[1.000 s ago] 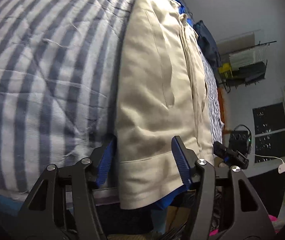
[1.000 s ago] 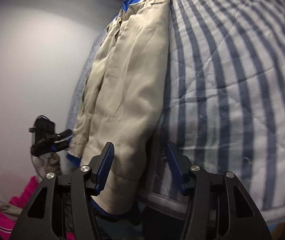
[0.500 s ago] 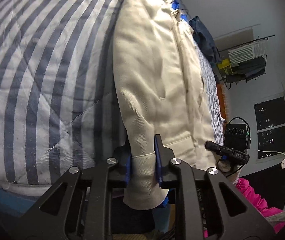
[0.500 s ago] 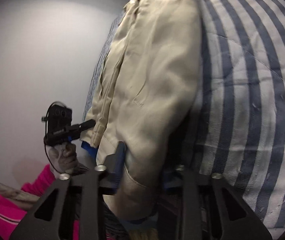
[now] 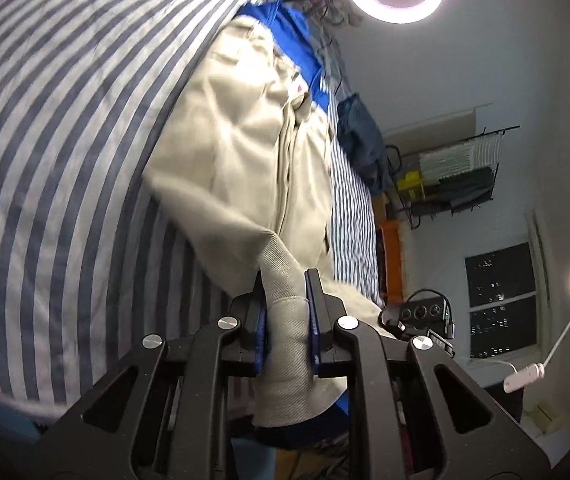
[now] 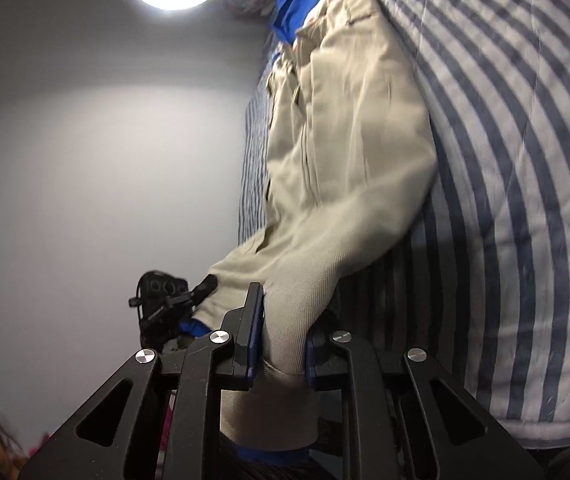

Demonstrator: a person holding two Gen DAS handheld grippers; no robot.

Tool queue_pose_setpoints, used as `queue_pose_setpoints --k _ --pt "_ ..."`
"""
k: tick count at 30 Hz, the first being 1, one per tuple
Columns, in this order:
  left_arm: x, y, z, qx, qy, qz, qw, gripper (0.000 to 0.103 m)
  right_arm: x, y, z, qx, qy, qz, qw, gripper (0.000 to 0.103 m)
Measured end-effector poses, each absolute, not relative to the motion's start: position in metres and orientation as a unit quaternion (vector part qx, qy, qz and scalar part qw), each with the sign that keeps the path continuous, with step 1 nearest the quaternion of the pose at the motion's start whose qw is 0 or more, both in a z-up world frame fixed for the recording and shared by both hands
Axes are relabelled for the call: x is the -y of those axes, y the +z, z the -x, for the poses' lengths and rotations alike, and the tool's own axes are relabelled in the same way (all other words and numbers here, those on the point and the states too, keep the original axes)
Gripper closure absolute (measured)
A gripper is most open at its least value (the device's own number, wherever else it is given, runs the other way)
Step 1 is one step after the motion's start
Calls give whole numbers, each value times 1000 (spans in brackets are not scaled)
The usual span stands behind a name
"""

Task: Fold large clothes
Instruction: 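Grasp the jacket hem with both tools and lift it toward the collar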

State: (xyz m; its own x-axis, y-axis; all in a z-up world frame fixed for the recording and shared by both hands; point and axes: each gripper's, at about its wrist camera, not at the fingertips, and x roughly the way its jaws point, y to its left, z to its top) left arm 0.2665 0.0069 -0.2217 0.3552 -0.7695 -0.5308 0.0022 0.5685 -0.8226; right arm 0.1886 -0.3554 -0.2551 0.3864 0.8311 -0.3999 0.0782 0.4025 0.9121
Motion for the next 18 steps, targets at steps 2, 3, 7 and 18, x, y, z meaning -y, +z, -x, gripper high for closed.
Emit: queue_pose_setpoints --k 2,3,7,18 --pt "-3 -217 -283 -496 -262 383 734 89 361 -251 -203 -477 263 -472 693 88" --pt "-2 -216 -290 -494 -258 385 735 89 363 -250 -212 -478 255 -474 695 88" --pt "9 -217 -329 -486 -244 387 745 89 369 -248 -248 -484 230 -468 703 88" --pt "20 -275 -390 -505 -190 397 742 89 381 -292 -305 -520 155 -488 684 87"
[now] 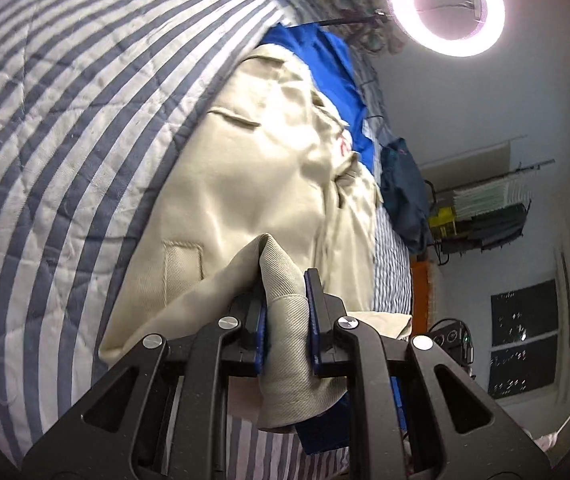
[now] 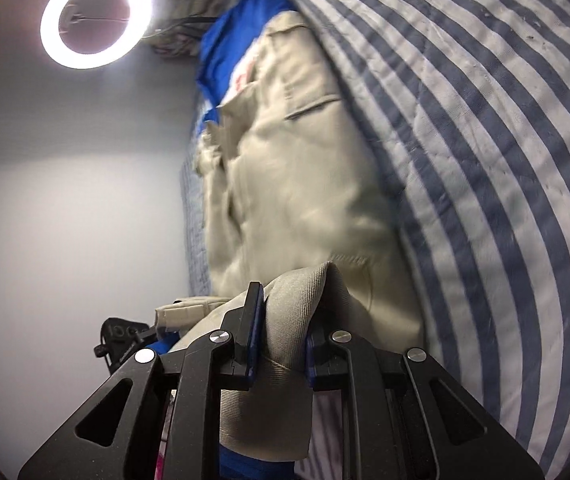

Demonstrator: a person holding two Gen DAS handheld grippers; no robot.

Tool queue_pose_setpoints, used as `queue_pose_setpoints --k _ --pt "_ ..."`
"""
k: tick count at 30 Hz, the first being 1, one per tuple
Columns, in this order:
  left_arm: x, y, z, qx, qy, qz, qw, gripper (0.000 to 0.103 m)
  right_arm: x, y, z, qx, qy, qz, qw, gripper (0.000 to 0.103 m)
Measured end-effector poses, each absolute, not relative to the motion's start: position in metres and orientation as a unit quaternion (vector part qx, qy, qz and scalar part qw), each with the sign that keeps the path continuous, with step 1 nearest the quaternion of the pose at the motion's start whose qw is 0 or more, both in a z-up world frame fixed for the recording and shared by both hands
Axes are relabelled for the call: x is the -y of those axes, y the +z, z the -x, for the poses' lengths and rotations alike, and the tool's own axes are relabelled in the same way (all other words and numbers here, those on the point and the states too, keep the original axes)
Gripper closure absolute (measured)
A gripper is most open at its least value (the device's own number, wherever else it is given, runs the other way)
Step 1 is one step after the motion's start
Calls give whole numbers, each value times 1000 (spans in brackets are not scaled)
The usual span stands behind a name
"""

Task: Fold large clothes
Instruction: 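Grasp the jacket hem with both tools and lift it toward the collar, then fold the held hem over toward the blue collar with both tools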

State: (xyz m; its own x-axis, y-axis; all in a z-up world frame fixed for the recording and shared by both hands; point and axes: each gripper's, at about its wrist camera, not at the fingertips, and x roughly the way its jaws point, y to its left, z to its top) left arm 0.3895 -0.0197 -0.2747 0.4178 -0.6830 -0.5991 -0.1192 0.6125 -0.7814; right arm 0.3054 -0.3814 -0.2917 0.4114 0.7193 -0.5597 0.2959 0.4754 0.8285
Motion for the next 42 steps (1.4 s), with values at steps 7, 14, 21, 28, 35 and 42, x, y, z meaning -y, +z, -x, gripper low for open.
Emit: queue_pose_setpoints --k 7,14,21,28,35,42 --pt "27 -290 -404 -521 -186 382 740 83 398 -311 -310 -517 167 -550 634 69" --pt "4 -263 -411 -484 -194 424 740 36 420 -281 -295 -480 198 -576 632 35" --pt "-14 -235 -403 -449 -197 345 800 36 432 -232 -277 -466 187 -400 766 35" --pt "29 -262 -403 -489 -202 198 825 36 374 -214 -275 -479 199 -197 832 35" --pt "45 -279 -414 -501 -208 189 819 58 369 -228 -291 -488 175 -192 833 35" --pt "53 -278 -414 -503 -217 172 818 69 359 -237 -302 -498 195 -188 824 63"
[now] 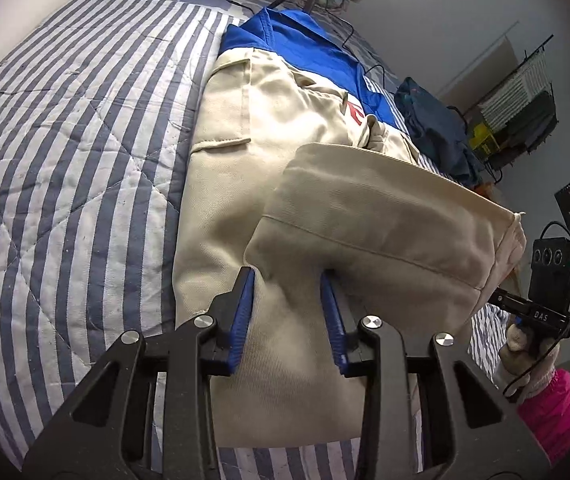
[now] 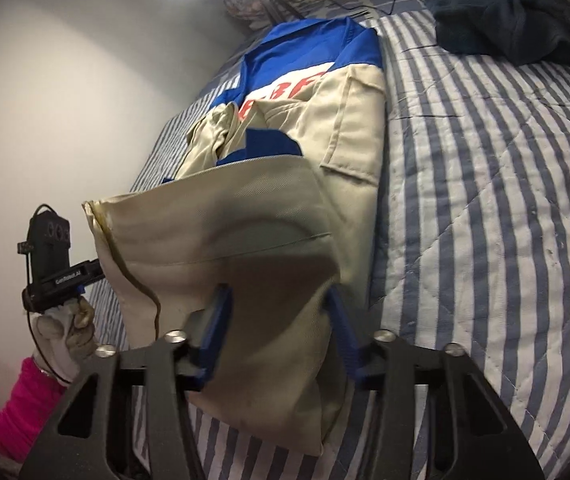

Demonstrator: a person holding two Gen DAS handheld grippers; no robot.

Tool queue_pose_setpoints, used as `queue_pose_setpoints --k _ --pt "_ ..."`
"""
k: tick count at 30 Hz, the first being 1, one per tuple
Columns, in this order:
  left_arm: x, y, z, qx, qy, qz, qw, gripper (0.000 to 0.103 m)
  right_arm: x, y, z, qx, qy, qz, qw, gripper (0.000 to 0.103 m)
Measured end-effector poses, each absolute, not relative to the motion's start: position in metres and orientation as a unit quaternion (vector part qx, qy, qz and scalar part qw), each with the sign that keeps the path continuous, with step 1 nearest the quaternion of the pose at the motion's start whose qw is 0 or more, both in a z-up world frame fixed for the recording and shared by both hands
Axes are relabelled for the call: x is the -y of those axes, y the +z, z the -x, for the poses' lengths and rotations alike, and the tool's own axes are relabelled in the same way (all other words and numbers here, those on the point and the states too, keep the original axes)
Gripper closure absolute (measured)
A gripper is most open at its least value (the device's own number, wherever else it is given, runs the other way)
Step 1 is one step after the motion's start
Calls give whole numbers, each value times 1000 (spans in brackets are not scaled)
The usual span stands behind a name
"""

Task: Fold large clothes
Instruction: 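Fold the held hem over toward the blue collar with both tools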

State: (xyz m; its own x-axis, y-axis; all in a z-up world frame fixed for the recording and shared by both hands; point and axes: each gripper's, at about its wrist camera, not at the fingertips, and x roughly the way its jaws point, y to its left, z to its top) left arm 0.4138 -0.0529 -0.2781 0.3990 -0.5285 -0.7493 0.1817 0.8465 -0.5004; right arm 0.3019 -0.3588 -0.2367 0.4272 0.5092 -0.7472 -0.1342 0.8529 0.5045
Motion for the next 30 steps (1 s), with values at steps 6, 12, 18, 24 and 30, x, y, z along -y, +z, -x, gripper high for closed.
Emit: queue_pose_setpoints --k 6,12,18,24,30 --pt "52 -290 -421 -513 -208 193 810 66 360 -250 -308 -512 192 -206 811 62" --pt "49 -284 -413 -506 -193 196 818 97 362 -251 -308 -511 176 -205 816 96" --pt "37 -244 -385 -466 -157 183 851 98 364 -231 -297 -480 172 -208 835 100" --pt "37 -291 -406 -506 -98 172 839 96 362 -258 -307 -516 112 -186 829 100" --pt "35 -256 -396 -460 -92 138 872 88 351 -224 -302 -489 102 -120 858 99"
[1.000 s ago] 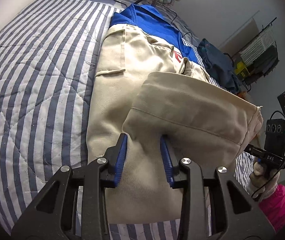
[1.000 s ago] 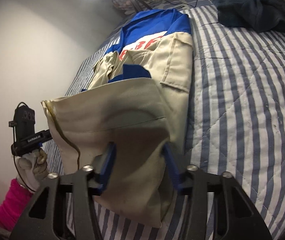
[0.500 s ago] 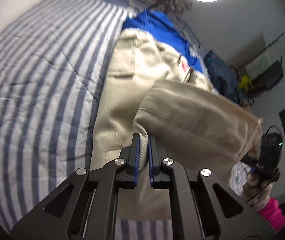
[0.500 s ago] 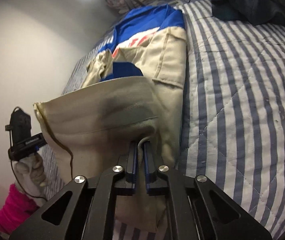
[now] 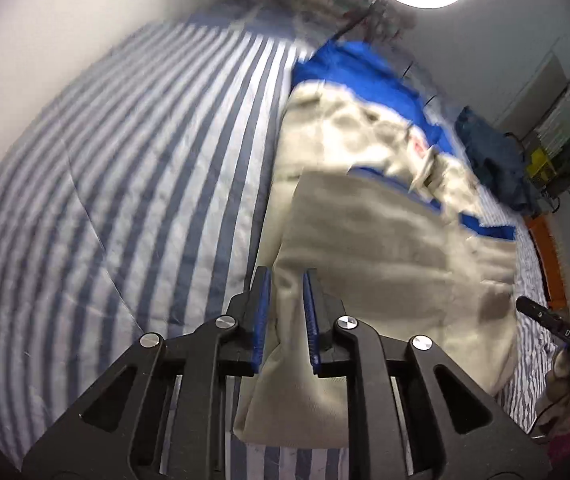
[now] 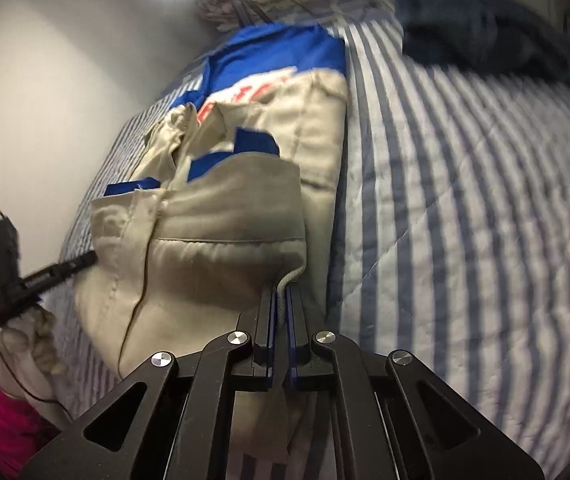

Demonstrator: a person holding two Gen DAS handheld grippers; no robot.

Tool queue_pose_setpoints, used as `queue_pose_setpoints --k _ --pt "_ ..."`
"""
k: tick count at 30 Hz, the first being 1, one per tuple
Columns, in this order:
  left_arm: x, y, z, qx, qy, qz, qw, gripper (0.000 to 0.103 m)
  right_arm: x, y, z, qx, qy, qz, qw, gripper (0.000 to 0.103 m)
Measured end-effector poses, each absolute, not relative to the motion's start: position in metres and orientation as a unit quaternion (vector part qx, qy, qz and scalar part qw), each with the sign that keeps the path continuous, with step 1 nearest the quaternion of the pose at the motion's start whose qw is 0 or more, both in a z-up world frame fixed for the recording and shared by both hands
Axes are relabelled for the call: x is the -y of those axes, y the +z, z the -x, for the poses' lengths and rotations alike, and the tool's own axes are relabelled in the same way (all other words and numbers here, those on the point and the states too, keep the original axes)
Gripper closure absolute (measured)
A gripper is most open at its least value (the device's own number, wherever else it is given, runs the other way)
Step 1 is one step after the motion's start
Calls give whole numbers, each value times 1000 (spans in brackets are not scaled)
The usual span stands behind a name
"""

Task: Fold large clothes
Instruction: 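Fold the held hem over toward the blue collar with both tools, then release the hem and lift both tools away from the folded jacket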

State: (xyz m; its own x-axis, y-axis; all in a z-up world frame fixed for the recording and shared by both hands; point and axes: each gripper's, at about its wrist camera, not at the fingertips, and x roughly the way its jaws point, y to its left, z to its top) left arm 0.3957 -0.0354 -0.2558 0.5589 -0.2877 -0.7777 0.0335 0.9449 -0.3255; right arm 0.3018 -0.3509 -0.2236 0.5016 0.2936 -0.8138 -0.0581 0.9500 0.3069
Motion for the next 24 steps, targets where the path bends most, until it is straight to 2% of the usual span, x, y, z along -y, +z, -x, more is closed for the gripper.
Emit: queue_pose_setpoints --k 4,7,13,17,20,24 --pt "47 -234 -390 -419 -114 103 895 88 336 -199 -299 -440 115 -75 888 99" --pt "62 -236 -395 -417 -123 85 896 88 319 -195 -307 -405 125 -55 904 99" --pt "77 -262 -421 -450 -116 97 880 88 300 -216 -328 -431 127 -44 892 99" --pt "76 -286 -437 -487 -131 106 857 82 299 -240 -340 -472 115 -28 874 99" --pt "77 -288 -435 -482 -133 101 860 81 300 -259 -343 -489 106 -40 865 100" --pt "81 -279 -430 -479 -117 88 865 81 289 -249 -345 -495 89 -2 864 100"
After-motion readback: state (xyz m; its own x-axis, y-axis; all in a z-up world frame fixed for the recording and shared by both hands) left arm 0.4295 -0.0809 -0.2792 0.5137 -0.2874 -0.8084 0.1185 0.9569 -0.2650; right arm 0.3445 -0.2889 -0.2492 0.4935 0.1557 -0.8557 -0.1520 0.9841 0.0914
